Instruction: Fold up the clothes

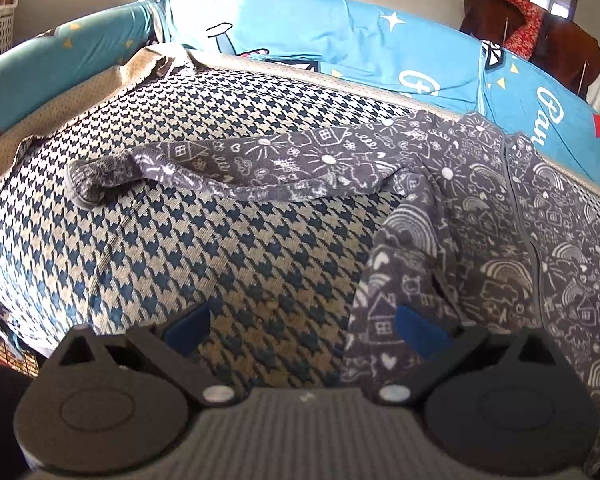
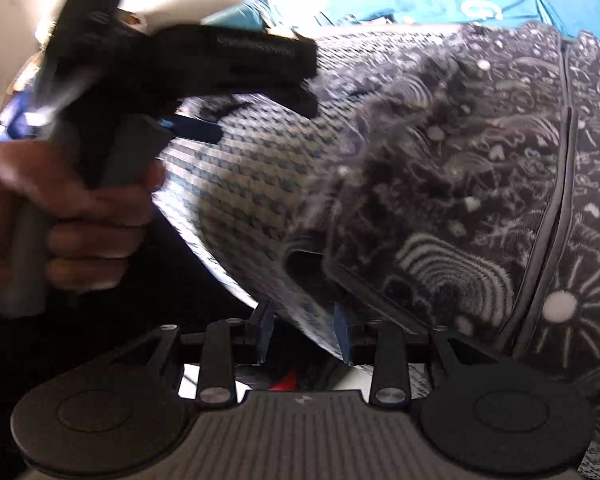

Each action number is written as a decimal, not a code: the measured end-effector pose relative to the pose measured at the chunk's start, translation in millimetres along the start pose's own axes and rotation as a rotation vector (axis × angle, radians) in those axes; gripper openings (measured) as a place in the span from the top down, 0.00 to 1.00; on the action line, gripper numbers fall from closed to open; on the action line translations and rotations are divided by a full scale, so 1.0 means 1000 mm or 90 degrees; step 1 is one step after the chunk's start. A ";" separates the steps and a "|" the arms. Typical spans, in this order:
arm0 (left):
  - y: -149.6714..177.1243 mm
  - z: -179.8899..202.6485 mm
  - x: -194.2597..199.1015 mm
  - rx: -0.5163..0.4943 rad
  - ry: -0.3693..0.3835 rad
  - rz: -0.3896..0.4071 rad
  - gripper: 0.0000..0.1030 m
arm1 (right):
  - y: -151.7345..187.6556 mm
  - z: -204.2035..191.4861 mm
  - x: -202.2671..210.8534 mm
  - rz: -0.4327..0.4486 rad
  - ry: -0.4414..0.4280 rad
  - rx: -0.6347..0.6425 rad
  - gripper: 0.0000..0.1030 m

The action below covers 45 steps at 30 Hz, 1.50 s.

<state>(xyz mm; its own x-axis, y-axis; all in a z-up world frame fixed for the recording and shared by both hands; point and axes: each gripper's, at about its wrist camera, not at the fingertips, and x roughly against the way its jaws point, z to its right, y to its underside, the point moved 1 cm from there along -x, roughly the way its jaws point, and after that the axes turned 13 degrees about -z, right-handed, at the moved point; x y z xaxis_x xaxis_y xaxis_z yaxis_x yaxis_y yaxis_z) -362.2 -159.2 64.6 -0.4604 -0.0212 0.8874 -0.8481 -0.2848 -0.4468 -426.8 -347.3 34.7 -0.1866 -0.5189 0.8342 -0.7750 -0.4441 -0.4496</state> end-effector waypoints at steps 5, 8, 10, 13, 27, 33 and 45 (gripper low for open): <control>0.000 -0.009 0.001 0.035 0.004 0.004 0.00 | -0.010 0.000 -0.007 0.016 0.053 -0.004 0.67; 0.000 -0.013 0.003 0.053 0.006 0.013 0.00 | -0.012 -0.001 0.004 0.061 0.097 -0.006 0.67; -0.001 -0.015 0.004 0.062 0.004 0.016 0.00 | -0.013 -0.003 0.013 0.097 0.122 -0.004 0.67; -0.001 -0.016 0.004 0.065 0.002 0.017 0.00 | -0.014 -0.007 0.019 0.129 0.163 0.000 0.67; -0.001 -0.020 0.011 0.076 -0.022 0.040 0.00 | -0.029 -0.024 0.005 0.137 0.080 0.025 0.66; -0.005 -0.025 0.017 0.084 -0.006 0.043 0.00 | -0.035 -0.033 -0.009 0.126 0.057 0.064 0.81; -0.012 -0.038 0.017 0.120 -0.005 0.041 0.00 | -0.033 -0.056 -0.037 0.061 0.016 0.168 0.82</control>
<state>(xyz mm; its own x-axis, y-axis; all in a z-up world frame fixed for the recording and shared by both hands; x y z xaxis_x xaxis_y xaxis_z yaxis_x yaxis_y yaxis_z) -370.3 -119.5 80.7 -0.5095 -0.0525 0.8589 -0.7524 -0.4571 -0.4743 -428.2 -272.2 36.9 -0.2690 -0.5500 0.7906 -0.5702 -0.5706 -0.5910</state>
